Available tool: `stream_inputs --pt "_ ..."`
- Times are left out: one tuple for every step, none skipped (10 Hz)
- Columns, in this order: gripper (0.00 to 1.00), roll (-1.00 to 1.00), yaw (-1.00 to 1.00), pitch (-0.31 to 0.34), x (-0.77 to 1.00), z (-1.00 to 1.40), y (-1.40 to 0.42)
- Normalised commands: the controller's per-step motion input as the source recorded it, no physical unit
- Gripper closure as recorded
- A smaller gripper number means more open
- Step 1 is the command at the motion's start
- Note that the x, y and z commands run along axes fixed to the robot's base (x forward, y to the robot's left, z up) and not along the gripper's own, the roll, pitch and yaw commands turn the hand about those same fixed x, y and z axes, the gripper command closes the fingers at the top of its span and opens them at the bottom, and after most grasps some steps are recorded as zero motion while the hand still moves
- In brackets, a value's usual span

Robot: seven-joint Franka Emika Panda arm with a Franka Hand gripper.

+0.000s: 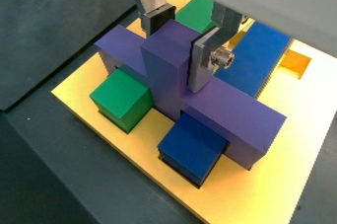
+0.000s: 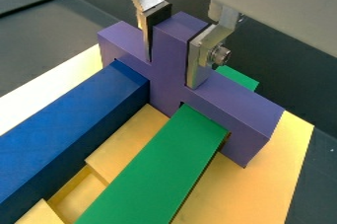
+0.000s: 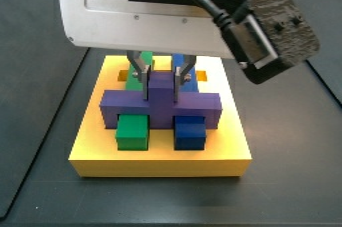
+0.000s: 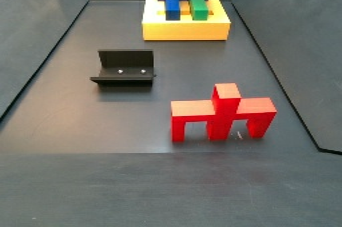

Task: Pick up the purple object. Move up. Place the purple object on the fixture. Regrasp the purple object. Move to above the board. Insert the purple object.
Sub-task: Insert the purple object.

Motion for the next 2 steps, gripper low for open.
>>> stream_inputs --pt "1.0 0.07 -0.14 -0.126 -0.14 -0.37 -0.01" --pt "1.0 0.0 0.0 0.0 0.0 0.0 0.0"
